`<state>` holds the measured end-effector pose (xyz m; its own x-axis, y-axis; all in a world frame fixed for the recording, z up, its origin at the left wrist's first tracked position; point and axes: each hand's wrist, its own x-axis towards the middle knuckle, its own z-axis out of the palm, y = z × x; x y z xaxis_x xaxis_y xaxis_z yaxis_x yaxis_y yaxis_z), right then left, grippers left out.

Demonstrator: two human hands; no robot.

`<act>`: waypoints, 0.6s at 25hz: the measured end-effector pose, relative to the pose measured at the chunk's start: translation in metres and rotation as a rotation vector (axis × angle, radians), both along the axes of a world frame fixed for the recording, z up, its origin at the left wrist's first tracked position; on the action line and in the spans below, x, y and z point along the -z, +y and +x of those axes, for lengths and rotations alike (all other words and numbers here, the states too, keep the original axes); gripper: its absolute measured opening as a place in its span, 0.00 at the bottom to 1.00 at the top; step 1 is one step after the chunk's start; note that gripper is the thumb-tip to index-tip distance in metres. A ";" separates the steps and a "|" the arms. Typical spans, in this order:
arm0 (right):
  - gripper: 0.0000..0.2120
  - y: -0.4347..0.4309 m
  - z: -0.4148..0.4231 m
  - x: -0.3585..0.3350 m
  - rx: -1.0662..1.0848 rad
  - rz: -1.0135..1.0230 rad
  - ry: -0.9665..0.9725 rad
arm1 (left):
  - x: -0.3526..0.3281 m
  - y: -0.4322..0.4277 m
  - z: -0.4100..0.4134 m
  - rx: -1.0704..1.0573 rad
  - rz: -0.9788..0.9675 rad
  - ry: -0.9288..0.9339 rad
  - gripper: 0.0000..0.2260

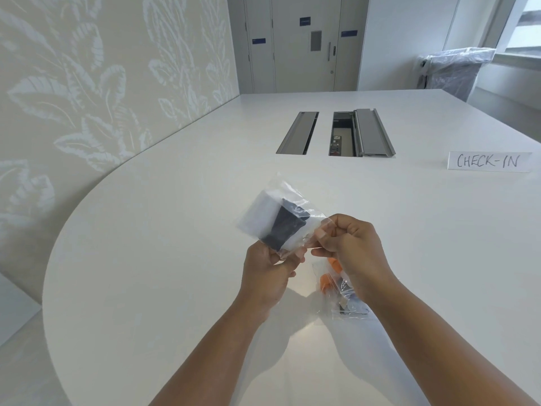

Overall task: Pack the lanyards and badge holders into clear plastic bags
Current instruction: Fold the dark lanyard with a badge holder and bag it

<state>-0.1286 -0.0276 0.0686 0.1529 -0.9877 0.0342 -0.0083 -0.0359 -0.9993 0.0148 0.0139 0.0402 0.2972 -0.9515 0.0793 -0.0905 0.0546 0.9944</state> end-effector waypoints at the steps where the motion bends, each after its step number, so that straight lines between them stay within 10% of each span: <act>1: 0.06 0.000 -0.001 -0.001 0.013 -0.002 -0.010 | 0.000 0.000 -0.001 0.001 0.004 0.011 0.08; 15: 0.13 0.002 0.004 0.003 -0.058 0.030 -0.092 | 0.004 -0.002 0.002 -0.012 0.093 0.260 0.04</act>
<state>-0.1242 -0.0251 0.0652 0.2070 -0.9781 0.0216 0.0843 -0.0042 -0.9964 0.0165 0.0119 0.0366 0.3074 -0.9474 -0.0884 0.1687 -0.0372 0.9850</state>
